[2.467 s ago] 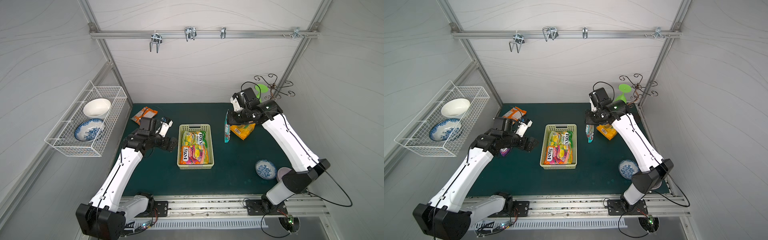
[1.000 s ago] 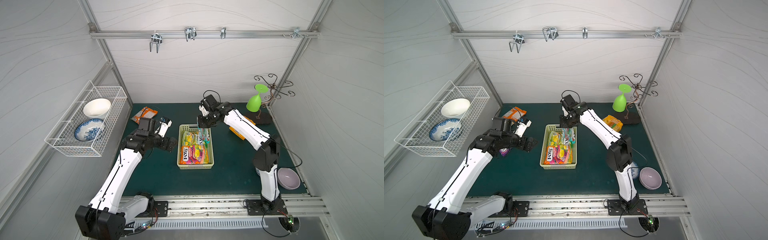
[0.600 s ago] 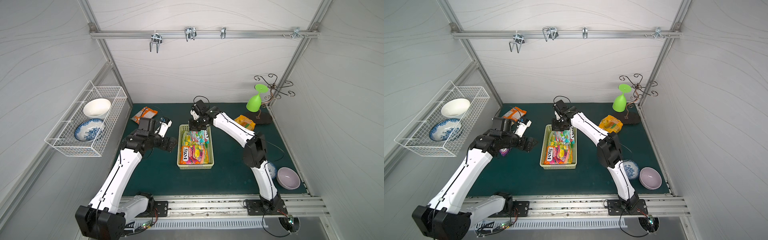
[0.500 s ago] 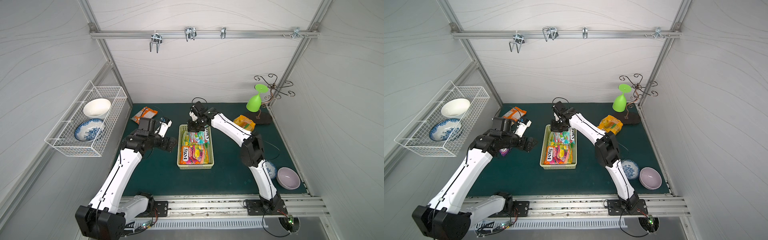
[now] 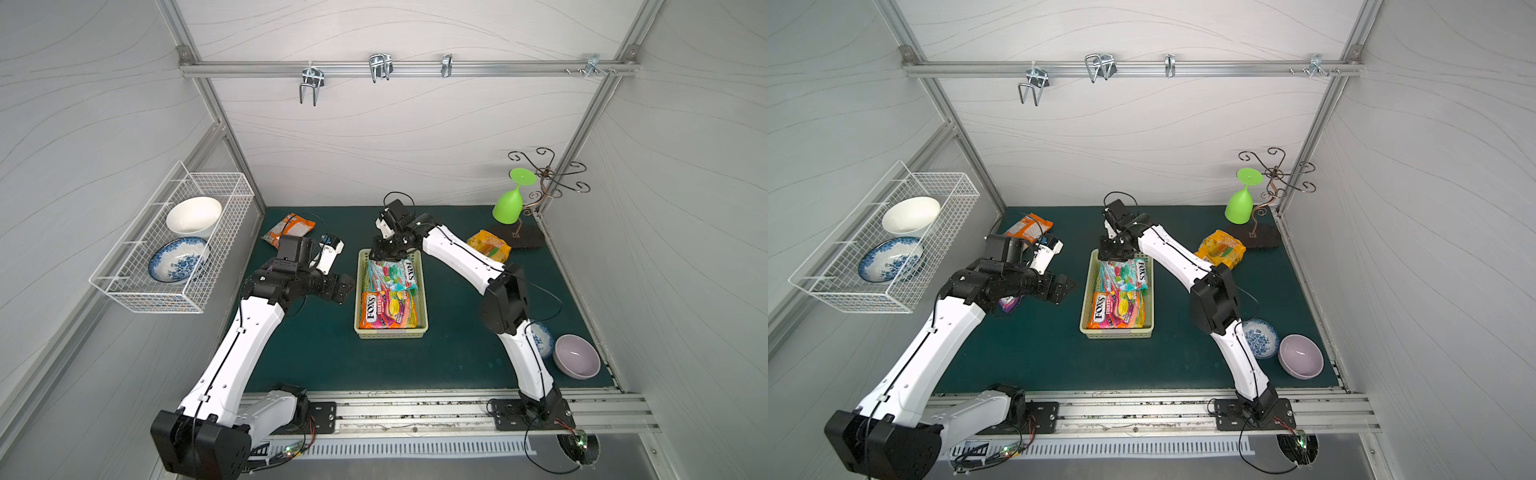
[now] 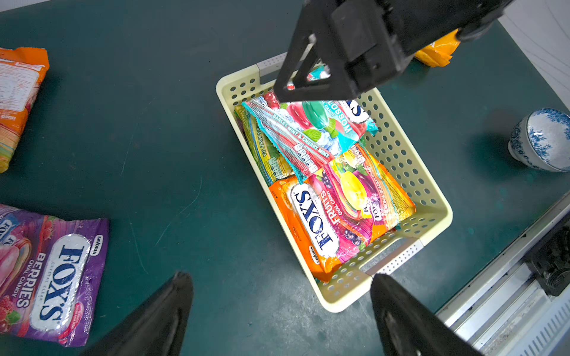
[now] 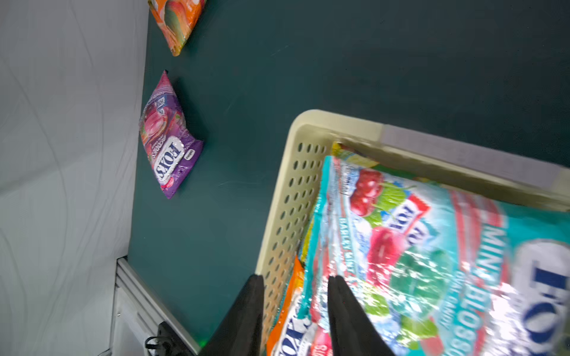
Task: Put the candies in the basket
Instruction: Place the candy in the basket.
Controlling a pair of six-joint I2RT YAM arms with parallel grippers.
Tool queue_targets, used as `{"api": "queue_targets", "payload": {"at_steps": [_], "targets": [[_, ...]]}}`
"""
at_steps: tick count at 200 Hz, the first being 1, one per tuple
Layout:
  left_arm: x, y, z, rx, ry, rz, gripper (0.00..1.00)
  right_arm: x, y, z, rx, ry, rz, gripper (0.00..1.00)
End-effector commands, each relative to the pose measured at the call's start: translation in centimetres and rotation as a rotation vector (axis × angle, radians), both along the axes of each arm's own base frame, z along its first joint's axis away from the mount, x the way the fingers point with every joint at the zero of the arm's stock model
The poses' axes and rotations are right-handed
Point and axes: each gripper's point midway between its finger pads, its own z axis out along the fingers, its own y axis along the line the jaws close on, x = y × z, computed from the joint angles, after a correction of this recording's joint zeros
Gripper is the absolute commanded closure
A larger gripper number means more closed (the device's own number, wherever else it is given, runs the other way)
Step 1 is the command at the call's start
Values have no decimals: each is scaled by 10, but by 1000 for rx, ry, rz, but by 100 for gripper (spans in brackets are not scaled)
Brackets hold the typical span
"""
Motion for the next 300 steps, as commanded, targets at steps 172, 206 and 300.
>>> {"api": "queue_targets", "payload": {"at_steps": [172, 206, 300], "targets": [[7, 1, 16, -9, -50, 4, 5, -49, -29, -87, -375, -42, 184, 46], [5, -1, 12, -21, -45, -4, 5, -45, -3, -102, -358, -37, 193, 53], [9, 0, 9, -18, -46, 4, 5, -18, -25, -46, -393, -175, 124, 48]]}}
